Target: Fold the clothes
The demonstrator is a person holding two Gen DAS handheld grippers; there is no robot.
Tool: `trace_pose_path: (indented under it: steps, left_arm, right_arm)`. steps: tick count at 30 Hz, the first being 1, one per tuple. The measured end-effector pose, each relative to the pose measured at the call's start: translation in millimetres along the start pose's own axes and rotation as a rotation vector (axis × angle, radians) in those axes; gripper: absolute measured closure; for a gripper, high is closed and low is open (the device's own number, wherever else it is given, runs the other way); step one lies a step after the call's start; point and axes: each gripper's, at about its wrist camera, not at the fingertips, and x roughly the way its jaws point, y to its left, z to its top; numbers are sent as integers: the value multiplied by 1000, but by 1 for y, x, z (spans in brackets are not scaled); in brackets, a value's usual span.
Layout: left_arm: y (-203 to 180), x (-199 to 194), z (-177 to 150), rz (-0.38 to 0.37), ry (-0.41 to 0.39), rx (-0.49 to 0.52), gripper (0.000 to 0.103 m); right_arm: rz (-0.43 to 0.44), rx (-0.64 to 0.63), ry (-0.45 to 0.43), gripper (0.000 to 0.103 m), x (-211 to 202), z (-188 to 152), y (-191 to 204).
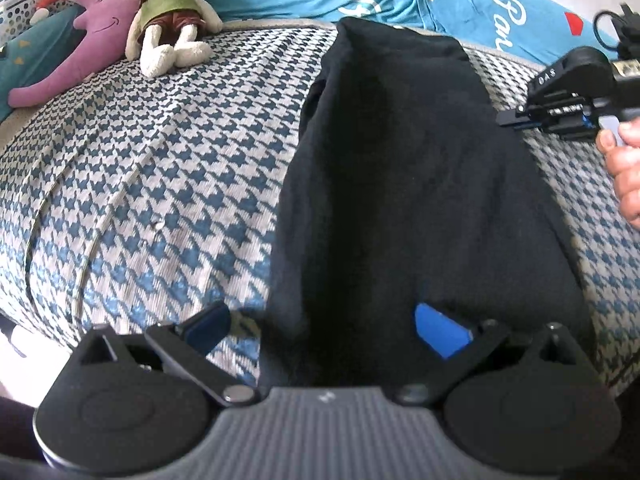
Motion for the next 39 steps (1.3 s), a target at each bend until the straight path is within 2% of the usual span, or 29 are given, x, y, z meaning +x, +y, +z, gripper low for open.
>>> trace_pose_path:
  steps: [2, 7, 12, 18, 21, 26, 27, 31, 34, 39]
  left_arm:
    - [2, -4, -1, -17, -6, -15, 0]
    - [-14, -18, 3, -50, -107, 39, 0]
    - [-34, -17, 6, -80, -115, 68, 0]
    - [-55, -12, 12, -118, -122, 90, 0]
    - [-65, -9, 10, -118, -118, 124, 0]
    - [-77, -1, 2, -129, -74, 174, 0]
    - [-78, -2, -1, -129, -72, 190, 0]
    - [-80, -5, -13, -124, -62, 255, 0]
    - [-76, -6, -19, -122, -50, 251, 0]
    - [-68, -7, -27, -111, -39, 253, 0]
  right_arm:
    - [-1, 2, -9, 99, -3, 1, 0]
    - [3, 30, -44, 97, -17, 4, -4]
    - [74, -11, -38, 97, -33, -3, 1]
    - [225, -73, 63, 97, -32, -18, 11]
    - [249, -114, 107, 97, -29, -27, 17]
    - [170, -153, 205, 98, -31, -50, 17]
    - [158, -158, 200, 101, -34, -51, 16]
    - [96, -183, 173, 100, -46, -53, 13]
    - [102, -191, 161, 94, -57, -57, 13]
    - [206, -198, 166, 94, -76, -76, 16]
